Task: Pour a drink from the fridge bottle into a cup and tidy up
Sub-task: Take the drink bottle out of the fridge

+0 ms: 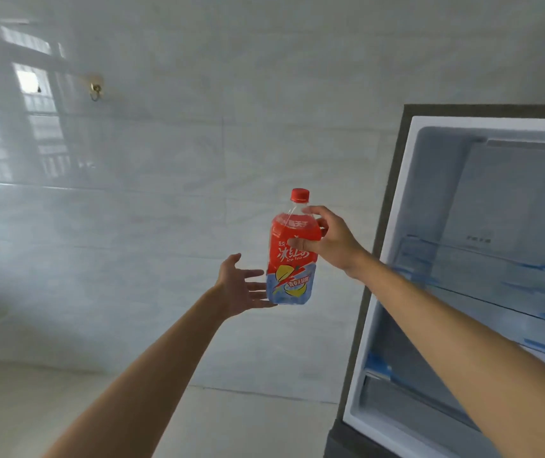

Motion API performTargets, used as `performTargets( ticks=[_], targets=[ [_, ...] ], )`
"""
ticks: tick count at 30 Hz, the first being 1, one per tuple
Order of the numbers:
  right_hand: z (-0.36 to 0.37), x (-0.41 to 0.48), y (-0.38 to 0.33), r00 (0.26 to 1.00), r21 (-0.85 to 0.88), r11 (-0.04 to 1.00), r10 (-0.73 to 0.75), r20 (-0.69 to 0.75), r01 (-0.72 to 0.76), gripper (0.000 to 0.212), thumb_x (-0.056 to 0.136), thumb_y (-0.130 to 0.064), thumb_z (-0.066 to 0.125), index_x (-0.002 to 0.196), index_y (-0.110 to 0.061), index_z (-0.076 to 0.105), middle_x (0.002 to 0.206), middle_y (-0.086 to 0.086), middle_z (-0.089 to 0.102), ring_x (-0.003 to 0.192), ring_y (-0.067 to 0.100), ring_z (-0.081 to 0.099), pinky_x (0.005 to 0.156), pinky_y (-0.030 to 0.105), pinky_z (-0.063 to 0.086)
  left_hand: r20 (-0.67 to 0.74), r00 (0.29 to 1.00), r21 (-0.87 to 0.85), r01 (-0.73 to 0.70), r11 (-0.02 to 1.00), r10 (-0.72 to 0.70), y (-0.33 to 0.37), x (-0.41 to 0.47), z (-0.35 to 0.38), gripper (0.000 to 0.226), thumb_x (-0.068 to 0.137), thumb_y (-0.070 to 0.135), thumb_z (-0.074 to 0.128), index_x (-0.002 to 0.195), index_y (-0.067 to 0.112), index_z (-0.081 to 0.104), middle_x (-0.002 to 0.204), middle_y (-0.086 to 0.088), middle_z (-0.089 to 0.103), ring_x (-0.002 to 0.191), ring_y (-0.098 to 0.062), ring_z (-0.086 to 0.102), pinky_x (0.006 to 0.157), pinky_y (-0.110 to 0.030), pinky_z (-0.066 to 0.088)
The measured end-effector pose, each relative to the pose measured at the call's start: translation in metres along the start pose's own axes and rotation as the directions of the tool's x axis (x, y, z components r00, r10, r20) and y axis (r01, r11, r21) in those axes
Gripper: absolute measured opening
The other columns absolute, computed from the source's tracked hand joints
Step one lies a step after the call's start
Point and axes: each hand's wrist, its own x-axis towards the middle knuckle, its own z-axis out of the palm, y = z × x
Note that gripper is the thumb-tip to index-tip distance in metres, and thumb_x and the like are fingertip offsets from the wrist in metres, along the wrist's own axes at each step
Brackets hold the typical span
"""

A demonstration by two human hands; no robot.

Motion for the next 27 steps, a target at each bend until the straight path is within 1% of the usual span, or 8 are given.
performTargets(
  ticks=[3, 6, 9, 13, 18, 22, 25, 27],
  targets=[
    [0.051, 0.015, -0.017, 0.998, 0.023, 0.999, -0.025, 0.063, 0.023, 0.070, 0.076, -0.029, 0.082, 0.135, -0.020, 0.046, 0.123, 0.002, 0.060, 0.106, 0.018, 0.060, 0.074, 0.022, 0.053, -0.049, 0.998, -0.039, -0.041, 0.998, 0.039, 0.019, -0.015, -0.053, 0.072, 0.100, 0.056, 0.027, 0.141, -0.001, 0.042, 0.132, -0.031, 0.055, 0.109, -0.048, 0.059, 0.080, -0.061, 0.050],
    [0.105, 0.027, -0.037, 0.992, 0.034, 0.998, -0.055, 0.114, 0.051, 0.067, 0.078, -0.028, 0.081, 0.135, -0.020, 0.046, 0.122, 0.001, 0.059, 0.106, 0.019, 0.060, 0.078, 0.025, 0.054, -0.093, 0.994, -0.081, -0.069, 0.994, 0.061, 0.036, -0.032, -0.107, 0.073, 0.099, 0.057, 0.027, 0.141, -0.001, 0.042, 0.133, -0.031, 0.054, 0.110, -0.049, 0.059, 0.081, -0.062, 0.050],
    [0.158, 0.037, -0.057, 0.981, 0.058, 0.996, -0.080, 0.178, 0.071, 0.065, 0.079, -0.027, 0.081, 0.133, -0.020, 0.046, 0.119, -0.002, 0.059, 0.103, 0.016, 0.060, 0.075, 0.021, 0.053, -0.136, 0.988, -0.121, -0.092, 0.988, 0.075, 0.051, -0.053, -0.158, 0.074, 0.099, 0.057, 0.026, 0.142, -0.001, 0.041, 0.133, -0.031, 0.054, 0.108, -0.049, 0.059, 0.079, -0.061, 0.050],
    [0.229, 0.050, -0.086, 0.958, 0.101, 0.990, -0.121, 0.261, 0.097, 0.063, 0.079, -0.027, 0.080, 0.132, -0.022, 0.047, 0.116, -0.004, 0.061, 0.098, 0.011, 0.062, 0.070, 0.017, 0.052, -0.204, 0.973, -0.128, -0.134, 0.983, 0.106, 0.074, -0.084, -0.220, 0.074, 0.100, 0.057, 0.026, 0.141, -0.002, 0.042, 0.133, -0.031, 0.054, 0.103, -0.048, 0.060, 0.085, -0.061, 0.049],
    [0.315, 0.058, -0.120, 0.927, 0.145, 0.980, -0.176, 0.332, 0.135, 0.060, 0.083, -0.024, 0.077, 0.134, -0.020, 0.045, 0.119, -0.003, 0.059, 0.099, 0.013, 0.061, 0.071, 0.017, 0.052, -0.298, 0.944, -0.136, -0.187, 0.973, 0.139, 0.099, -0.124, -0.296, 0.074, 0.099, 0.058, 0.025, 0.140, -0.001, 0.043, 0.129, -0.031, 0.056, 0.104, -0.048, 0.061, 0.088, -0.061, 0.049],
    [0.378, 0.063, -0.151, 0.892, 0.183, 0.969, -0.226, 0.392, 0.165, 0.061, 0.083, -0.025, 0.077, 0.135, -0.020, 0.044, 0.122, -0.001, 0.058, 0.104, 0.016, 0.059, 0.074, 0.020, 0.051, -0.371, 0.913, -0.158, -0.241, 0.957, 0.169, 0.112, -0.160, -0.350, 0.074, 0.099, 0.058, 0.026, 0.140, -0.002, 0.043, 0.130, -0.031, 0.055, 0.108, -0.049, 0.060, 0.083, -0.061, 0.050],
    [0.425, 0.063, -0.175, 0.853, 0.219, 0.954, -0.282, 0.438, 0.203, 0.062, 0.083, -0.025, 0.077, 0.136, -0.019, 0.044, 0.123, -0.001, 0.058, 0.103, 0.015, 0.059, 0.072, 0.017, 0.050, -0.439, 0.877, -0.170, -0.293, 0.941, 0.194, 0.121, -0.189, -0.388, 0.074, 0.099, 0.058, 0.026, 0.139, -0.002, 0.043, 0.128, -0.032, 0.057, 0.111, -0.049, 0.059, 0.084, -0.060, 0.051],
    [0.456, 0.063, -0.190, 0.824, 0.250, 0.944, -0.315, 0.471, 0.218, 0.063, 0.083, -0.025, 0.077, 0.135, -0.020, 0.044, 0.123, -0.002, 0.058, 0.102, 0.014, 0.059, 0.070, 0.014, 0.050, -0.485, 0.848, -0.163, -0.328, 0.930, 0.214, 0.126, -0.209, -0.411, 0.073, 0.100, 0.058, 0.026, 0.137, -0.002, 0.045, 0.125, -0.032, 0.058, 0.107, -0.049, 0.061, 0.081, -0.059, 0.052]
  ],
)
